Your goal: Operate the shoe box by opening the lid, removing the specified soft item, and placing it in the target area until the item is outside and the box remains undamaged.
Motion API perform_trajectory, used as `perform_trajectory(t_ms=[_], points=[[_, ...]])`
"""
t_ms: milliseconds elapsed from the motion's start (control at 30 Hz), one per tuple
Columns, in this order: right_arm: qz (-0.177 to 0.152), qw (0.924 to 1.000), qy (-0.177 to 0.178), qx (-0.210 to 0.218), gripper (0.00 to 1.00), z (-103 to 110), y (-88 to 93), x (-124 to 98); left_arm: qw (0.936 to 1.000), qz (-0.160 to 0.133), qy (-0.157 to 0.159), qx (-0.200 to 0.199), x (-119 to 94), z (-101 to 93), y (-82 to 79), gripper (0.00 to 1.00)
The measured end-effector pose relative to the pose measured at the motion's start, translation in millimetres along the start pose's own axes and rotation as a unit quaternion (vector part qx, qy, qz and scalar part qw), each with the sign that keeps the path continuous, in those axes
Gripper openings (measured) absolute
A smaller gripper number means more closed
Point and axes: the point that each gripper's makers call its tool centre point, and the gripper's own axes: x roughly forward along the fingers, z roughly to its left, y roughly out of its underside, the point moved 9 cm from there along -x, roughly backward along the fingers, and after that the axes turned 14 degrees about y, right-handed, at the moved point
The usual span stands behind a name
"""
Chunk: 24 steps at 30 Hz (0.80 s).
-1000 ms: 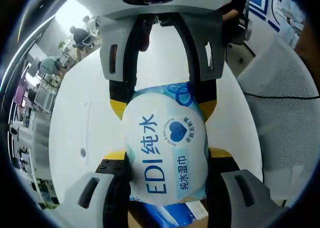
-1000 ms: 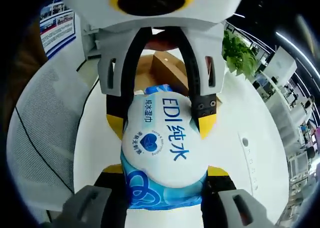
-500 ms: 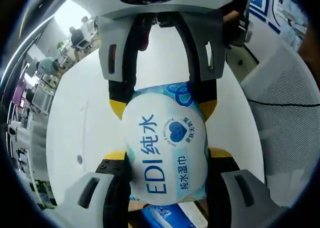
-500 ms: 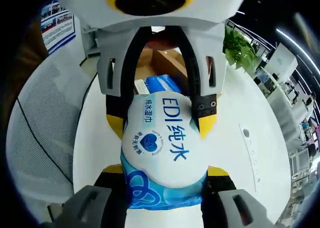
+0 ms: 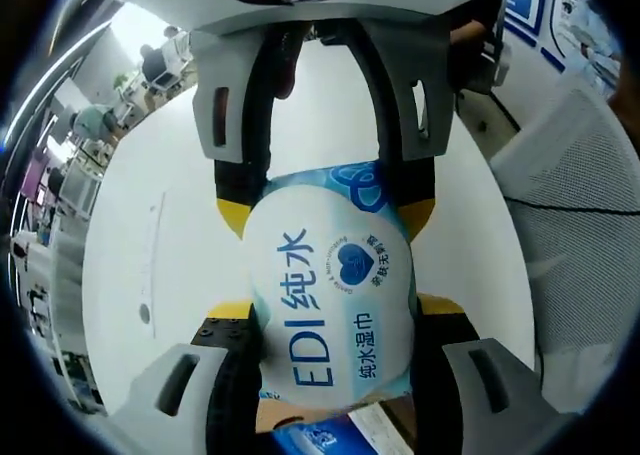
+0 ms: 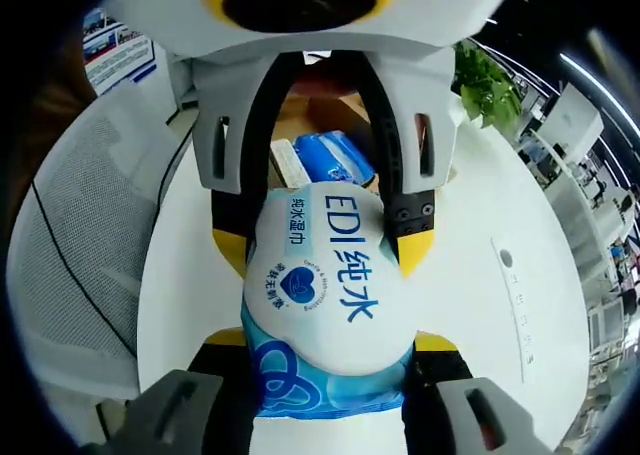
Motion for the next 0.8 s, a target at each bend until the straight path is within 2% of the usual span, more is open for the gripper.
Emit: perform_trajectory(t_ms=[800], points=[[0.005, 0.9998, -0.019, 0.006, 0.56, 4, 17.8, 28, 0.9998, 0.004, 0.017, -0.013, 30, 8.7, 12.4, 0.59]])
